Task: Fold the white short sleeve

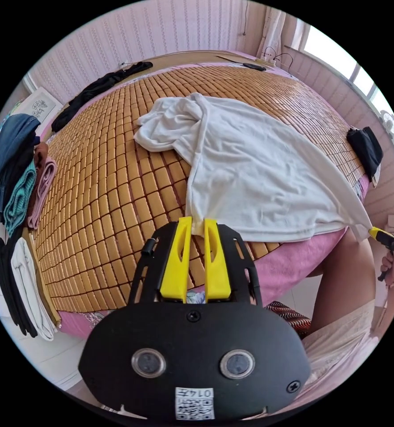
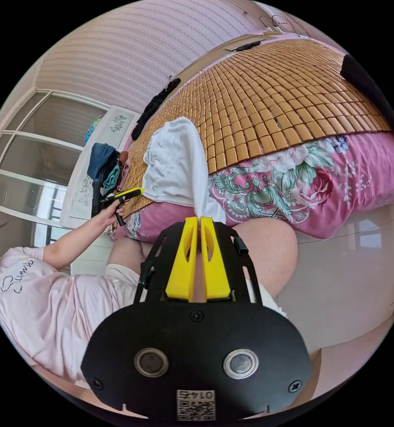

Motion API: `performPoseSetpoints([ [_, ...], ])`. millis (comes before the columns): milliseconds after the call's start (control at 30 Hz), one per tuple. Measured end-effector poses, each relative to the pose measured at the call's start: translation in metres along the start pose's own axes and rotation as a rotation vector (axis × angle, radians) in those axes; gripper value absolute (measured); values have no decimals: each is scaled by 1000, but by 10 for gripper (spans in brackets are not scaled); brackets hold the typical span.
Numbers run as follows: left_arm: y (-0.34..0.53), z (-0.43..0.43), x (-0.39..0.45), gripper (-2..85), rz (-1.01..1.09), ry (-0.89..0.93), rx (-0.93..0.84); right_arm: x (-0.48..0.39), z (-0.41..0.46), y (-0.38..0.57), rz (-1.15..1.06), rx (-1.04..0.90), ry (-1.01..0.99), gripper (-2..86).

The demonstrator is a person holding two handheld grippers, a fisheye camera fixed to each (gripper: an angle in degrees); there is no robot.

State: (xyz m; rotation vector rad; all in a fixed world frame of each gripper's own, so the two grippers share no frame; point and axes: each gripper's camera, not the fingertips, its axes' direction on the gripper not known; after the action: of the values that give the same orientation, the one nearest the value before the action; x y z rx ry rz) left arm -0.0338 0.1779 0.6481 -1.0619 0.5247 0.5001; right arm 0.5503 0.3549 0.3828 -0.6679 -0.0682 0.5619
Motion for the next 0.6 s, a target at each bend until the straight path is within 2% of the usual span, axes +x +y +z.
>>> performPoseSetpoints([
  [100, 12, -6, -1, 2, 4, 22, -15, -7, -8, 14, 14, 43, 63, 3],
  [267, 56, -58, -31, -6, -32, 227, 105, -17, -47, 48, 20, 220, -88, 2],
  [367, 102, -129, -58, -7, -50, 351, 274, -35, -84, 71, -67, 367, -233, 2],
  [433, 148, -196, -78, -7, -62, 403, 457, -57, -118, 85, -165, 499, -366, 2],
  [600, 231, -338, -91, -8, -20, 379, 809, -130, -195, 100, -450, 677, -533, 2],
])
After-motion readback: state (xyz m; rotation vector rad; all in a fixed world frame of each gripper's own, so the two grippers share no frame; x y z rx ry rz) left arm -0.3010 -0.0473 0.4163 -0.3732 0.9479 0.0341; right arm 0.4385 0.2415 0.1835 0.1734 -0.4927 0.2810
